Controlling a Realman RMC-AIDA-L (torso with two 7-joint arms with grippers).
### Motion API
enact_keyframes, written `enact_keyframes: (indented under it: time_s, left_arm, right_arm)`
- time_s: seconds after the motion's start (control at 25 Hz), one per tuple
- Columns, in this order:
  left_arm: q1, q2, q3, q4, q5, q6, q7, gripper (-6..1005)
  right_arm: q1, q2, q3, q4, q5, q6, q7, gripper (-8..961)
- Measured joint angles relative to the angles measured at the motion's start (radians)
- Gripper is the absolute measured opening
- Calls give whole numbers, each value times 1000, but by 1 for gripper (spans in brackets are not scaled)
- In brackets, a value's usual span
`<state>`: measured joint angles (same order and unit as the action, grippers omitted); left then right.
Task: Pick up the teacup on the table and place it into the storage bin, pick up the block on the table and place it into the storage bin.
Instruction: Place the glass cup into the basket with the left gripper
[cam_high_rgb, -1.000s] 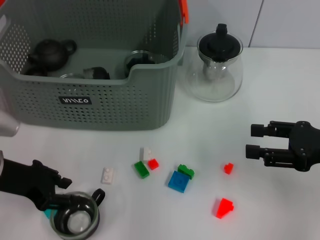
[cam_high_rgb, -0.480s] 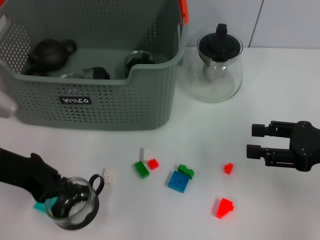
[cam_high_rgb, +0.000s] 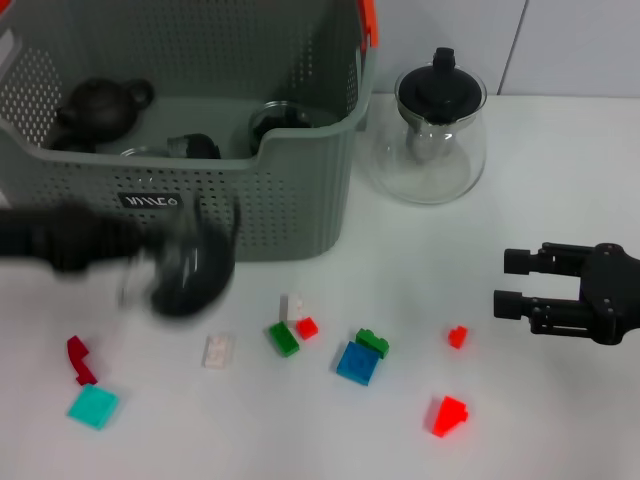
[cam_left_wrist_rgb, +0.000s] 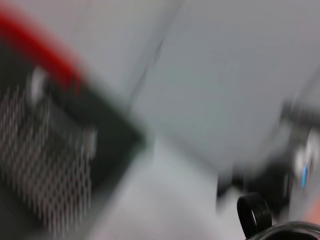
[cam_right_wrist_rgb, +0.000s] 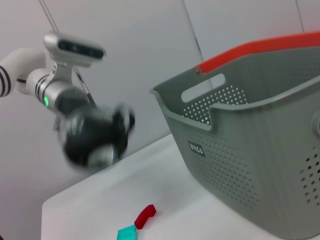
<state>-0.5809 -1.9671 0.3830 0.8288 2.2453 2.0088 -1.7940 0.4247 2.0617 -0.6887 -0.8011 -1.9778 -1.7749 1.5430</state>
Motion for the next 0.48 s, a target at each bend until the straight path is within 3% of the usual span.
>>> enact_keyframes:
  time_s: [0.16, 0.28, 0.36, 0.48]
  left_arm:
    - [-34, 10, -128, -40, -210, -18, -15, 65]
    - [-58, 13, -150, -25, -337, -87, -57, 73]
    - [-79, 19, -115, 22, -363, -180, -99, 78]
    - [-116, 38, 27, 119, -302, -364, -209, 86]
  right_arm:
    - [11, -3, 0, 25, 0, 0, -9, 731]
    - [11, -3, 0, 26, 0, -1, -10, 731]
    - [11, -3, 0, 26, 0, -6, -10, 732]
    - [11, -4, 3, 26, 0, -11, -10, 733]
